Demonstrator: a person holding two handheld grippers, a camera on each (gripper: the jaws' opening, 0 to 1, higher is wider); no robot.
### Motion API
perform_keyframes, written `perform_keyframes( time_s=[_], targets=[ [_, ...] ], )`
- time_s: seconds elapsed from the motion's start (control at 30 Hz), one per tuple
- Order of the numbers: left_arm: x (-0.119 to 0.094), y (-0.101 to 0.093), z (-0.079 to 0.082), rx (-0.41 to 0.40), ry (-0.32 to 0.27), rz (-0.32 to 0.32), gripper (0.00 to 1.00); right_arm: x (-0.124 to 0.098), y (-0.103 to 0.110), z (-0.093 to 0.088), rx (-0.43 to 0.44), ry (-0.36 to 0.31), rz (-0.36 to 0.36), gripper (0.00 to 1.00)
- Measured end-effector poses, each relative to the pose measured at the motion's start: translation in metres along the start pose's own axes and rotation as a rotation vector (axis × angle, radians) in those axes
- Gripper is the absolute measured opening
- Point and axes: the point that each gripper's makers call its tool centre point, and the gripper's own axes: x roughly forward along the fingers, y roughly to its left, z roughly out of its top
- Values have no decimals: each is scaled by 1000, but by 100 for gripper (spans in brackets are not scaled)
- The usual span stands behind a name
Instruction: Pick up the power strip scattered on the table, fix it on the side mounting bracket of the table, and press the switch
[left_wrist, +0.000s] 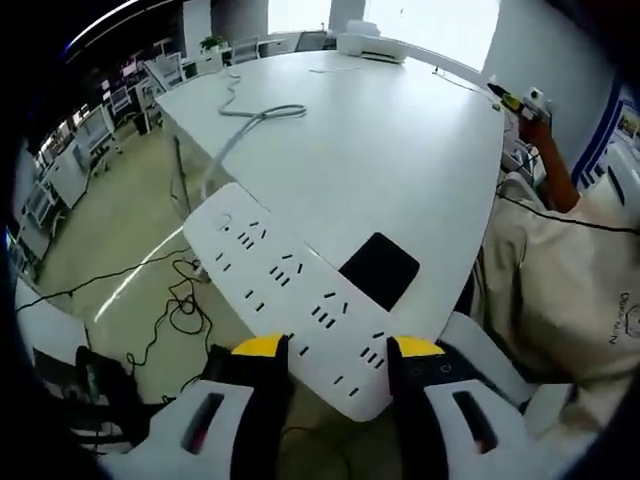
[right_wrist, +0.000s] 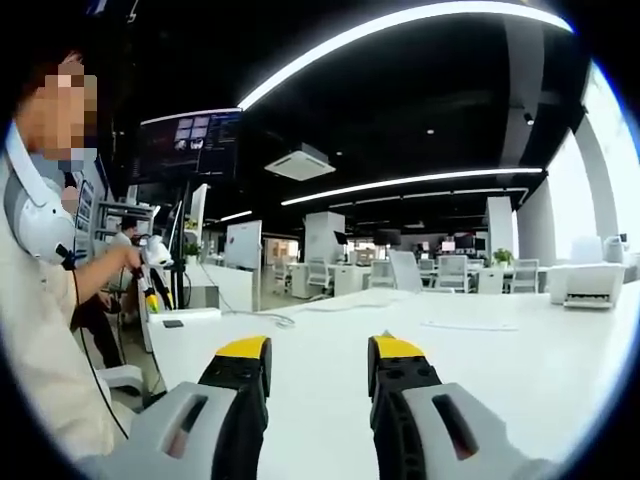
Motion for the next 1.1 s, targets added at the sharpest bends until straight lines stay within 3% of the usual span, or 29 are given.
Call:
perform_keyframes(
  time_s=[0.37,0.63,1.1],
  targets=[
    [0,-2,-1,-11,61,12,43,2,2,-3,7,3,7,34],
    [0,-1,-1,-13,52,16,43,4,1,1,3,3,9,34],
    [1,-4,-1,-13,97,24,44,11,-4,11,-8,18,13,33]
  ],
)
